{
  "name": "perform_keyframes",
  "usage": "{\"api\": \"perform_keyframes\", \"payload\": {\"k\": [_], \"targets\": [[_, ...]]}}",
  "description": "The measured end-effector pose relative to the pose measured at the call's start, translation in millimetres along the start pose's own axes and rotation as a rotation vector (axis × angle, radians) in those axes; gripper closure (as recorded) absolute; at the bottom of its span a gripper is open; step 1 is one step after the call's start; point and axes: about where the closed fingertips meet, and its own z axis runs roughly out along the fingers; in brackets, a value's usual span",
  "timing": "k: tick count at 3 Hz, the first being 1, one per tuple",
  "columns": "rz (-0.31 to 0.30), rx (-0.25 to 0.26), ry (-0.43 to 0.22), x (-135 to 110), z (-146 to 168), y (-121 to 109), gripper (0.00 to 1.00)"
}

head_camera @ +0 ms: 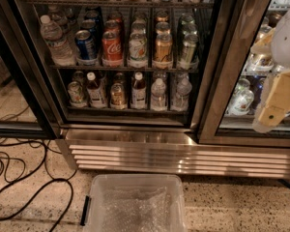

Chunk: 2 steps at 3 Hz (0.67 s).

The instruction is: Pick pepsi can from middle shelf of fridge

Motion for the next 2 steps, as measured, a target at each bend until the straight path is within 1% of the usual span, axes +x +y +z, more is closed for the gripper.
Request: {"api": "perform_keyframes", "payload": {"k": [1,2], "targets": [[0.0,0.0,0.0,-0.1,0.1,0.0,0.0],[-0.007,-0.066,-0.055,-31.7,43.9,16.4,0.0]]}}
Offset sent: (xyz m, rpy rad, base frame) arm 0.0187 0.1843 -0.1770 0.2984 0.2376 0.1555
